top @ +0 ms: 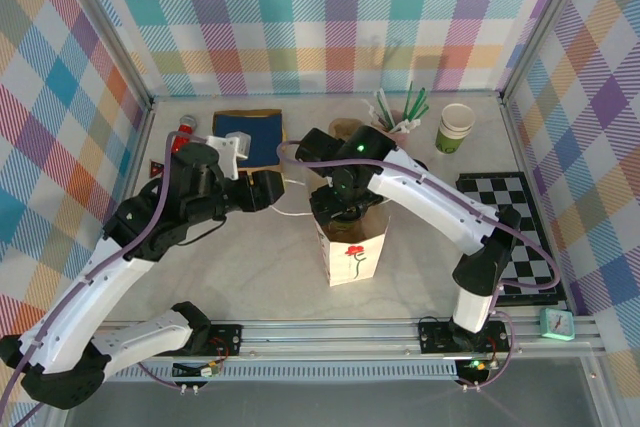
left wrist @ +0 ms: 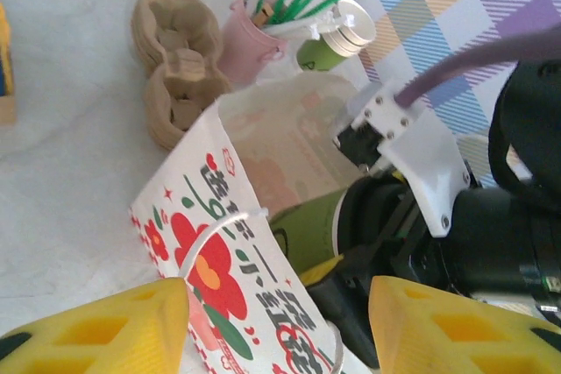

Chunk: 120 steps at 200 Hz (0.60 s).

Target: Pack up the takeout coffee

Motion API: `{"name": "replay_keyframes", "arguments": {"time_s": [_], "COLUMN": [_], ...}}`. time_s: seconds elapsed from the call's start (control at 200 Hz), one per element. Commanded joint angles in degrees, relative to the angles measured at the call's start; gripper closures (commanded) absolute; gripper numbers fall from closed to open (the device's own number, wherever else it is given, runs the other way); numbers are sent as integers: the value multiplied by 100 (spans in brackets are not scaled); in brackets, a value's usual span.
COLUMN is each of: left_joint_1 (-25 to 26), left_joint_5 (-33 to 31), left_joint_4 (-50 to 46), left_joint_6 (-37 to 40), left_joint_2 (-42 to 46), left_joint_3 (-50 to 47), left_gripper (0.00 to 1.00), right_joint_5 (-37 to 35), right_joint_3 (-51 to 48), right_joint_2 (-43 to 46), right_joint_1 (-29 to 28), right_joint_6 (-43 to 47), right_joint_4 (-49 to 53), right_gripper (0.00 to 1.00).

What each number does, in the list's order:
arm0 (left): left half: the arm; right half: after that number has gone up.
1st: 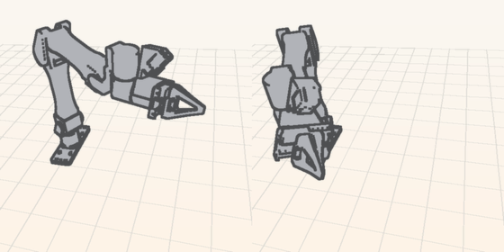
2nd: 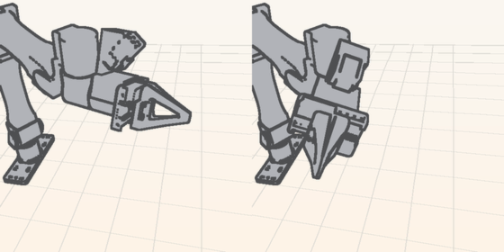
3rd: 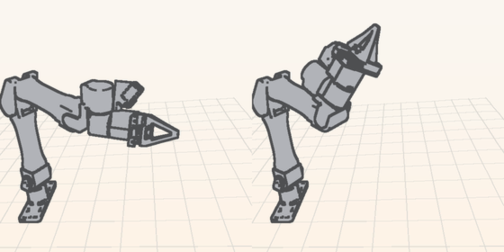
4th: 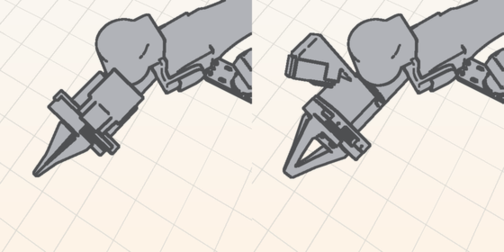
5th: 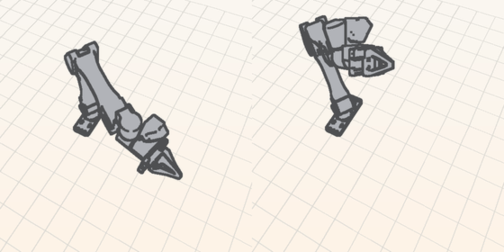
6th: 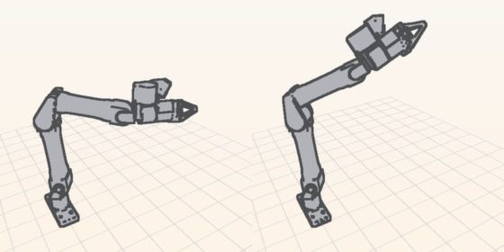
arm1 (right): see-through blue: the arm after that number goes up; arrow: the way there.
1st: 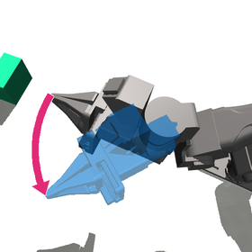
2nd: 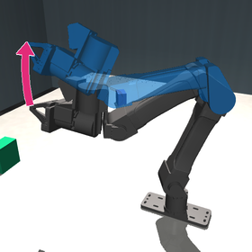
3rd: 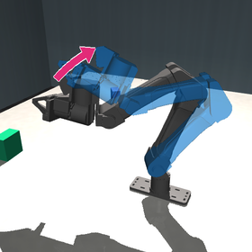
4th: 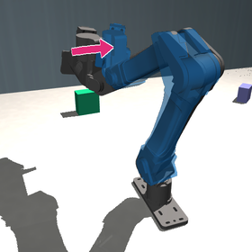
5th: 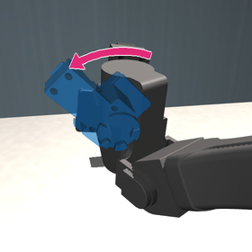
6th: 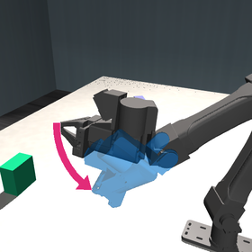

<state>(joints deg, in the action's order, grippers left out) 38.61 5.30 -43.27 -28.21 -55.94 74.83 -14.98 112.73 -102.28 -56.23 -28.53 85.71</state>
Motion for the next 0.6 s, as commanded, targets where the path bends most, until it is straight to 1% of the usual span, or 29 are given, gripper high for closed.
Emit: {"name": "replay_keyframes", "arguments": {"time_s": [0.0, 0.085, 0.185, 0.27, 0.39, 0.595], "left_joint_1": [-26, -205, -539, -713, -767, -785], "left_joint_5": [-444, -450, -100, 93, 204, 635], "left_joint_4": [-287, -214, 16, 154, 203, 175], "left_joint_6": [440, 500, 539, 678, 1022, 1533], "left_joint_2": [-332, -531, -759, -1004, -1361, -1875], "left_joint_3": [275, 298, 269, 364, 666, 1176], "left_gripper": [42, 41, 41, 41, 41, 38], "right_joint_5": [-46, -131, -163, -146, -145, -102], "right_joint_3": [-58, -73, -145, -222, -356, -540], "right_joint_2": [171, 227, 288, 337, 439, 577], "right_joint_1": [-37, -30, -36, -35, -33, -37], "right_joint_6": [-145, -161, -181, -197, -219, -163], "right_joint_4": [25, 22, 2, -27, -107, -239], "right_gripper": [68, 68, 68, 68, 68, 68]}}
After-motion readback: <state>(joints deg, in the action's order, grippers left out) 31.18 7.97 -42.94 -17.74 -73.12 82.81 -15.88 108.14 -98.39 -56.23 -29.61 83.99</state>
